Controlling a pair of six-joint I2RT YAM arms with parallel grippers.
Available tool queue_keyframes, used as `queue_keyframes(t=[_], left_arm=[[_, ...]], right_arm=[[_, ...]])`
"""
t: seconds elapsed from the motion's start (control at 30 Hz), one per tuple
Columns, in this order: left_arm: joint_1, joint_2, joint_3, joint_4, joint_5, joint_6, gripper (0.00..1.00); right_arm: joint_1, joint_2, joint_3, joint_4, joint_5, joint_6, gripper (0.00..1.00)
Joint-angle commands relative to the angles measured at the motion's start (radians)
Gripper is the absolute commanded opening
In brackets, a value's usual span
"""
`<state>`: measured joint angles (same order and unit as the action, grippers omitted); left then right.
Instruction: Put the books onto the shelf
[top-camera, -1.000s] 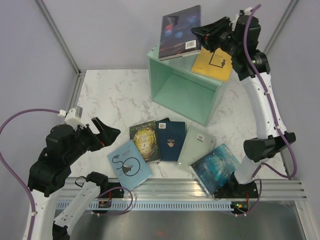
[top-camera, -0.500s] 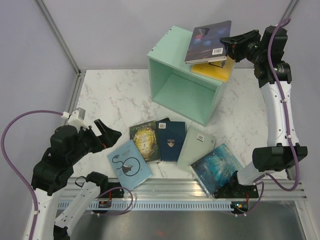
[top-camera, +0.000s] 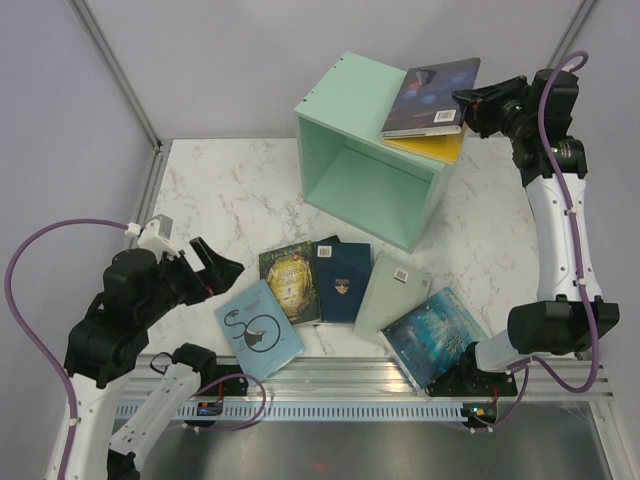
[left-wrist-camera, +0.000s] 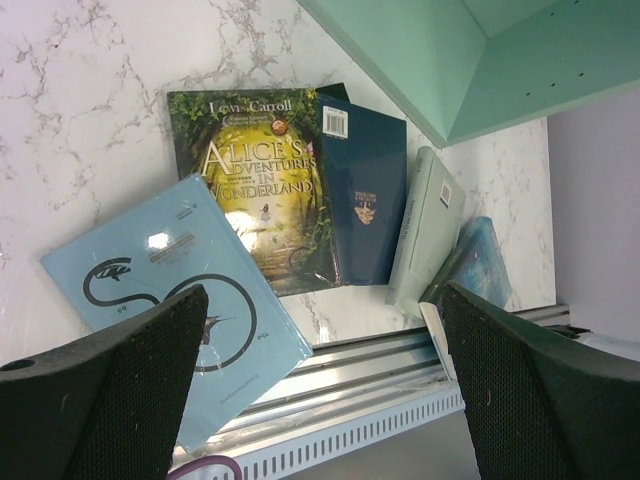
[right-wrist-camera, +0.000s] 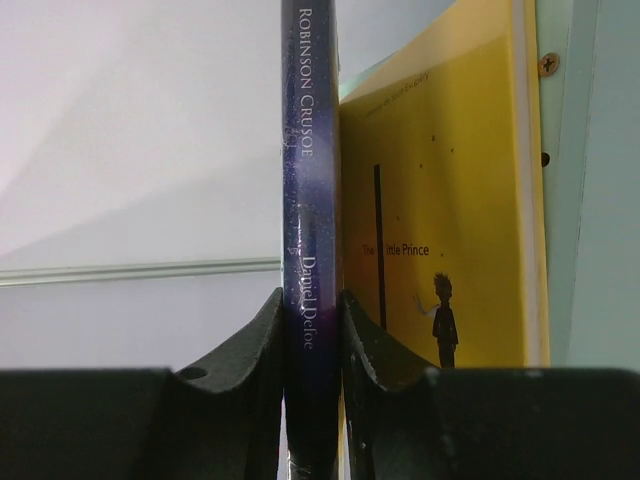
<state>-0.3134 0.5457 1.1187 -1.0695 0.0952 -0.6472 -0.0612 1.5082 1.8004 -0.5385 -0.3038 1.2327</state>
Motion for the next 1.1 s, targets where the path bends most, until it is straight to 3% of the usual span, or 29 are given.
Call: queue_keyframes(t=[0.0,0.37,0.4,0.43,0.5,0.53,0.77,0.83,1.07], left_arm=[[0.004,0.016,0.009,-0.001,-0.005,-0.031,1.00],[0.004,0.048,0.018,-0.001,-0.005,-0.031,1.00],[0.005,0.051,0.018,-0.001,-0.005,-0.031,1.00],[0.004,0.051,0.018,-0.001,-0.005,-0.031,1.00],[0.004,0.056,0.018,-0.001,-0.005,-0.031,1.00],[0.005,0.054,0.018,-0.001,-0.005,-0.031,1.00],[0.005,0.063,0.018,-0.001,-0.005,-0.031,1.00],[0.005,0.069,0.013,-0.001,-0.005,-0.031,1.00],[0.005,0.100,0.010,-0.001,-0.005,-0.031,1.00]], right_arm=[[0.000,-0.062,-0.001,0.132,0.014,0.004,0.00],[-0.009,-0.108,-0.136,0.118,0.017,-0.033,0.02],[-0.011,-0.106,-0.142,0.111,0.011,-0.038,0.07],[-0.012,-0.106,-0.150,0.104,0.003,-0.041,0.21],[-0.017,-0.105,-0.151,0.074,0.009,-0.052,0.33],[-0.020,-0.103,-0.139,0.054,0.020,-0.067,0.44],[-0.058,-0.051,-0.021,-0.139,0.037,-0.183,0.75],[-0.060,-0.031,0.020,-0.201,0.040,-0.216,0.81],[-0.084,-0.016,0.109,-0.376,0.141,-0.361,0.83]])
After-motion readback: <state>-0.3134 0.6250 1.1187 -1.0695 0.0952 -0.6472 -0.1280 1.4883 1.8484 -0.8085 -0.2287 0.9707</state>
